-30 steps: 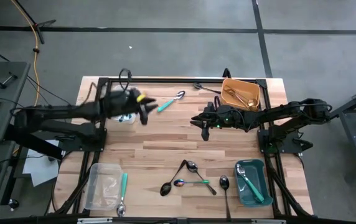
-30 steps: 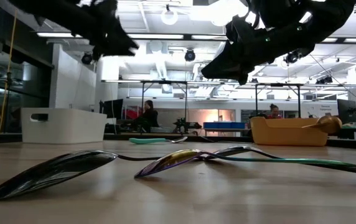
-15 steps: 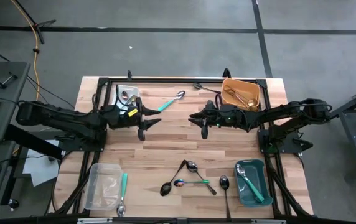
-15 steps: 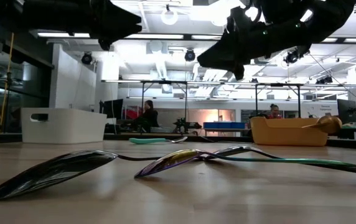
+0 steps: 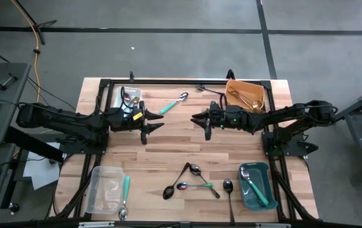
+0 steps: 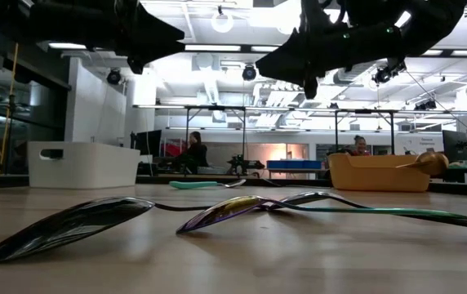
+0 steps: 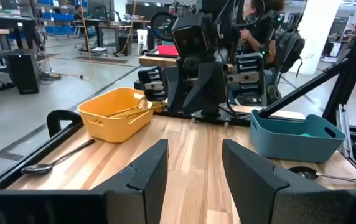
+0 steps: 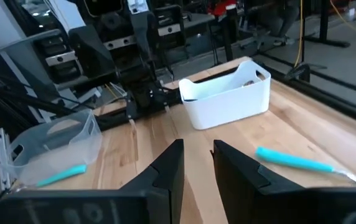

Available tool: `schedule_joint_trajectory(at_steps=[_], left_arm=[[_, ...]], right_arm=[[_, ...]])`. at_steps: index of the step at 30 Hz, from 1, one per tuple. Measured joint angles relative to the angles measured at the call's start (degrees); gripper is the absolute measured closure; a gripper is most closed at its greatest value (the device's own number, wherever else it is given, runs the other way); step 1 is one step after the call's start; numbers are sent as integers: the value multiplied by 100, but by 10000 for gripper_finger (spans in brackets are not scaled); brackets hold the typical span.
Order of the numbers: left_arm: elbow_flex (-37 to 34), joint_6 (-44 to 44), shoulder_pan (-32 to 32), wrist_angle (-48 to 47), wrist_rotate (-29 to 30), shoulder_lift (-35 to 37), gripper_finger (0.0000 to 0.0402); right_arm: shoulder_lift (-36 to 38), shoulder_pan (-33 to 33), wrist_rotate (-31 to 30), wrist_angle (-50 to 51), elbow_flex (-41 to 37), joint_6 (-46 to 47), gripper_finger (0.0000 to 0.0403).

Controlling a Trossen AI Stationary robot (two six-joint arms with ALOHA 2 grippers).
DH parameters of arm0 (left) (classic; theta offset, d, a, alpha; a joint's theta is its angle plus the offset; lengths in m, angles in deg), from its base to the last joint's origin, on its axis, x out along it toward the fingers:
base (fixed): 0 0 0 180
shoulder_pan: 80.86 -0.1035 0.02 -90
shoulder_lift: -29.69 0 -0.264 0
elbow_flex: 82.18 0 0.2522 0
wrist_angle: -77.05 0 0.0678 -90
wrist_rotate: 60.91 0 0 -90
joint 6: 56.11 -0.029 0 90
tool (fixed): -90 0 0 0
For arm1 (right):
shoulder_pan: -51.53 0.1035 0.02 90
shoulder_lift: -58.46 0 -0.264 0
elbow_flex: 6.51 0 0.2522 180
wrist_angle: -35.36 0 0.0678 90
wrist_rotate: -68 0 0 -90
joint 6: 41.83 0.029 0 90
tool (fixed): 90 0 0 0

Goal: Sort silverware by color (type)
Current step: Put the violet spoon into the white bin

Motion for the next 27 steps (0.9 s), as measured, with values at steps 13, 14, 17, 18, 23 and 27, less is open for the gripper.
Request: schedule_joint_trajectory(at_steps=[13,14,17,18,23,27], left_arm=[[1,-45,-2,138,-260,0,259],[1,-46,-2,140,-259,0,259],[1,-52,-2,140,-258,0,259],[1,-55,-2,142,-258,0,259],[1,-363,-2,171,-259,0,259],[1,-503,-2,92,-260,0,259]], right_arm=[[0,83,1,155,0,31,322],[0,83,1,155,0,11,322],[0,83,1,156,0,-2,322],[0,83,1,155,0,-2,322],[0,83,2,158,0,-147,322],[0,83,1,159,0,-337,322]])
